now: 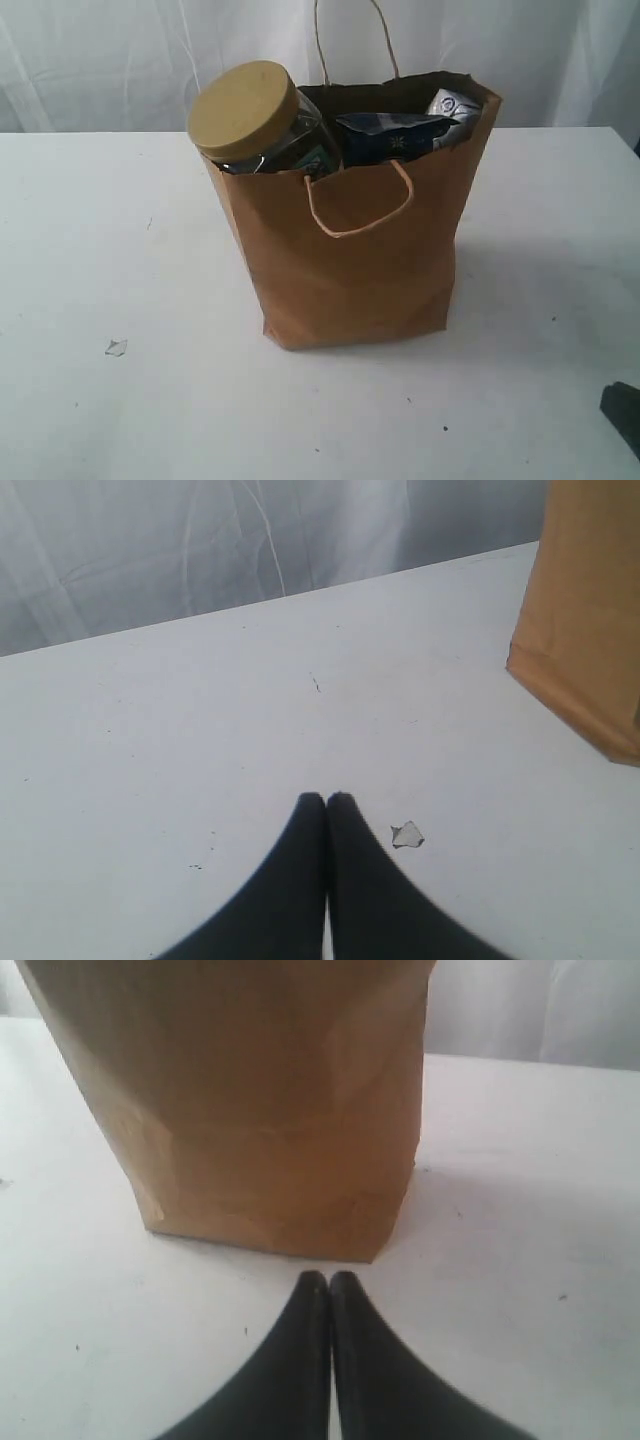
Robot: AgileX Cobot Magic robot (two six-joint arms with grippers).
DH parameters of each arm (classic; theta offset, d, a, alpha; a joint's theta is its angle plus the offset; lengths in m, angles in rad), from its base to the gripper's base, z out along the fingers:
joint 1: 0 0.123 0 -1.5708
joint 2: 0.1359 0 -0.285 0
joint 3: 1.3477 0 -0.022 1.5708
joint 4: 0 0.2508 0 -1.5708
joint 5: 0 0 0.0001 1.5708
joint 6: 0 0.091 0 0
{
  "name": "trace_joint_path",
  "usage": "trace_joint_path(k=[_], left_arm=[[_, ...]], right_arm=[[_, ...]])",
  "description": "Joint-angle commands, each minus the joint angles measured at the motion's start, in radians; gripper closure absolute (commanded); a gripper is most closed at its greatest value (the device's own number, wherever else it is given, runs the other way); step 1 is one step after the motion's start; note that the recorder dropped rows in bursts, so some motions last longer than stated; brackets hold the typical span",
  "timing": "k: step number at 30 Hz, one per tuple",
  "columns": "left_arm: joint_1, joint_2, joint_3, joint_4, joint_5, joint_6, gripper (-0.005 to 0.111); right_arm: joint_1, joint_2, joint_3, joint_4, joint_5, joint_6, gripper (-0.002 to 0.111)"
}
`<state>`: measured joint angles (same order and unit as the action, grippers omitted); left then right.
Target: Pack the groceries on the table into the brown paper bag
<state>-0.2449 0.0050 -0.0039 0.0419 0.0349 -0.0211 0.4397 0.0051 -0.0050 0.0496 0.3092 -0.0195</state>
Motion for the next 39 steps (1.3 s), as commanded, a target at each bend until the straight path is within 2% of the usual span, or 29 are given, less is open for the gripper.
trace_joint_path(k=[1,23,39], left_arm=[[0.003,-0.005,0.004,-0.011,-0.006,0.000,0.107],[0.003,-0.005,0.004,-0.011,-0.006,0.000,0.107],[0.003,-0.005,0.004,-0.011,-0.006,0.000,0.107]], right_arm=[[-0.019,-0.005,0.005,0.003,0.038,-0.004,0.108],[-0.274,-0.005,0.005,0.003,0.038,-0.004,0.108],[-0.313,-0.005,0.005,-0.055,0.016,-0.004,0.108]])
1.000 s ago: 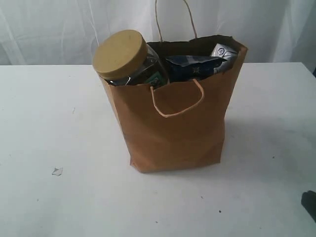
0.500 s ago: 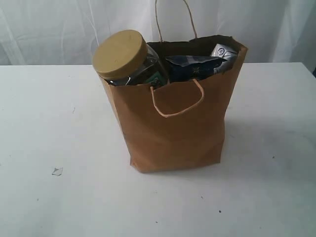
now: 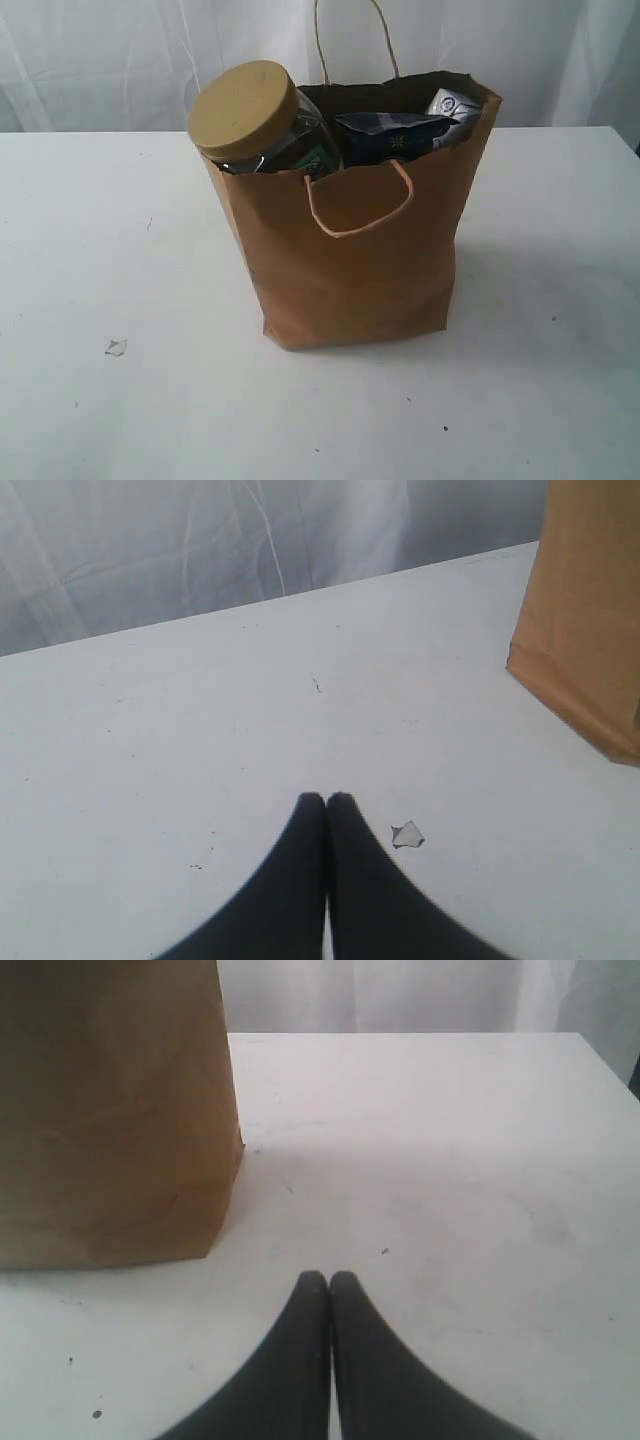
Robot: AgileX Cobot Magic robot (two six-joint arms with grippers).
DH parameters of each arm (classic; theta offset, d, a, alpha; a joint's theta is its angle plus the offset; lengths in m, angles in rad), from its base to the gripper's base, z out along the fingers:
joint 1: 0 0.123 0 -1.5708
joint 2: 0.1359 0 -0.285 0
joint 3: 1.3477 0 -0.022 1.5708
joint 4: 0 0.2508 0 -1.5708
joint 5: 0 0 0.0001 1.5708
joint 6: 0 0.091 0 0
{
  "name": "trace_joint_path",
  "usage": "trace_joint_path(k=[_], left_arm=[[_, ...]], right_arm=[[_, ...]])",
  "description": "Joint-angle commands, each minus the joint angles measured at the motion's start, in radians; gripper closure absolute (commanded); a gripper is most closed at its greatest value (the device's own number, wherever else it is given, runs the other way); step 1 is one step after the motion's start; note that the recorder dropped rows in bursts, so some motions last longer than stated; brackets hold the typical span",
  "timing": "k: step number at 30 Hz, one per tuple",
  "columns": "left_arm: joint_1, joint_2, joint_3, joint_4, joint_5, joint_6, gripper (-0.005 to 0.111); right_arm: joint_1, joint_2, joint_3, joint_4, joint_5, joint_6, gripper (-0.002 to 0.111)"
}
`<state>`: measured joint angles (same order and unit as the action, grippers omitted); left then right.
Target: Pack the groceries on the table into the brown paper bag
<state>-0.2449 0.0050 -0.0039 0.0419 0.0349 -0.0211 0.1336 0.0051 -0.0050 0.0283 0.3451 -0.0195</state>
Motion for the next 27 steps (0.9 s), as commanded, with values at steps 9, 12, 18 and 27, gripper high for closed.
trace_joint_path(k=[9,12,18,27], left_arm=[[0.003,-0.005,0.004,-0.011,-0.006,0.000,0.107],[0.003,-0.005,0.004,-0.011,-0.006,0.000,0.107],[0.003,-0.005,0.004,-0.011,-0.006,0.000,0.107],[0.003,-0.005,0.004,-0.011,-0.006,0.000,0.107]], right_arm=[[-0.007,-0.005,0.005,-0.058,-0.065,-0.004,0.108],[-0.007,-0.005,0.005,-0.058,-0.063,-0.004,0.108],[-0.007,-0.005,0.005,-0.058,-0.063,-0.004,0.108],[-0.007,-0.005,0.005,-0.058,-0.063,-0.004,0.108]])
